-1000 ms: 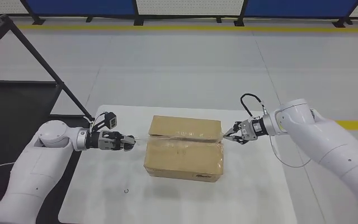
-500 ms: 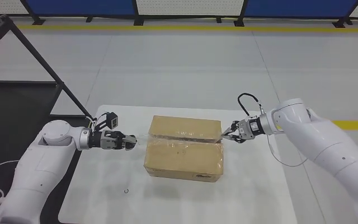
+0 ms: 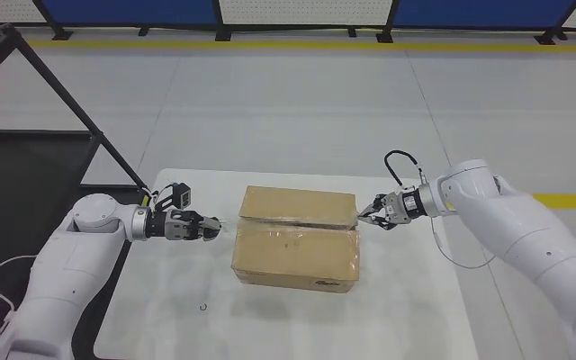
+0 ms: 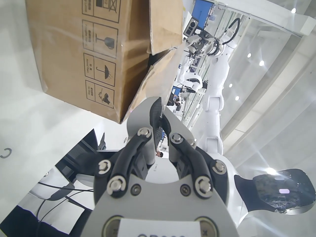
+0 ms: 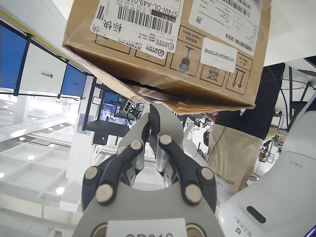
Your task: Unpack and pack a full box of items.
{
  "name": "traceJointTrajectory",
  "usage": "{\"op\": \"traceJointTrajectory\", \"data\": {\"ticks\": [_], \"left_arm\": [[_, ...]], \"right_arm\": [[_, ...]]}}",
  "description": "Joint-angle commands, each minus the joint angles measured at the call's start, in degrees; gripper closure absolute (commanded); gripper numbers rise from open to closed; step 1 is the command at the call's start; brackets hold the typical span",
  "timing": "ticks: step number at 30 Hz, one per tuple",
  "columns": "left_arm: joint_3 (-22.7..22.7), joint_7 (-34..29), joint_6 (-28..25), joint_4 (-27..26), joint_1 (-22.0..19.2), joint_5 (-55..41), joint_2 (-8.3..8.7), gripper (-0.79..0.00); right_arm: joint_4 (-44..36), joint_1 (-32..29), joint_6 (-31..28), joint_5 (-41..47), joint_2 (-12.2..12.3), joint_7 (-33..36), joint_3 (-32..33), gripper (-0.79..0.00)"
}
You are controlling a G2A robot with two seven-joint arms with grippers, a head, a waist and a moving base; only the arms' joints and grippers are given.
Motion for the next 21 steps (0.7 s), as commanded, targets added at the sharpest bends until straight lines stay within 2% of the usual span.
{"op": "traceJointTrajectory", "data": {"ticks": [1, 2, 4, 5, 11, 14, 17, 21], "left_arm": [[0.08, 0.00, -0.20, 0.48, -0.18, -0.07, -0.18, 0.000], [0.11, 0.00, -0.33, 0.73, -0.27, -0.12, -0.28, 0.000], [0.10, 0.00, -0.63, 1.24, -0.43, -0.26, -0.46, -0.172], [0.10, 0.00, -0.75, 1.46, -0.51, -0.30, -0.55, -0.225], [0.26, 0.00, -0.80, 2.31, -0.83, -0.24, -0.97, -0.462], [0.27, 0.00, -0.95, 2.63, -0.95, -0.28, -1.10, -0.462], [0.14, 0.00, -1.33, 2.89, -1.11, -0.22, -1.14, -0.554], [-0.51, 0.00, -2.06, 3.29, -1.26, -0.73, -1.00, -0.560]], "right_arm": [[0.25, -0.13, 0.00, -0.35, -0.08, 0.40, 0.00, 0.000], [0.41, -0.18, 0.00, -0.50, -0.14, 0.52, 0.00, 0.000], [0.60, -0.29, 0.00, -0.46, -0.25, 0.52, 0.00, 0.000], [0.70, -0.43, 0.00, -0.38, -0.29, 0.52, 0.00, 0.000], [1.11, -0.83, 0.00, -0.33, -0.49, 0.52, 0.00, 0.000], [1.14, -0.85, 0.00, -0.44, -0.56, 0.52, 0.00, 0.000], [1.13, -0.83, 0.00, -0.46, -0.61, 0.52, 0.00, 0.000], [1.17, -0.64, 0.00, -0.21, -0.59, 0.52, 0.00, 0.000]]}}
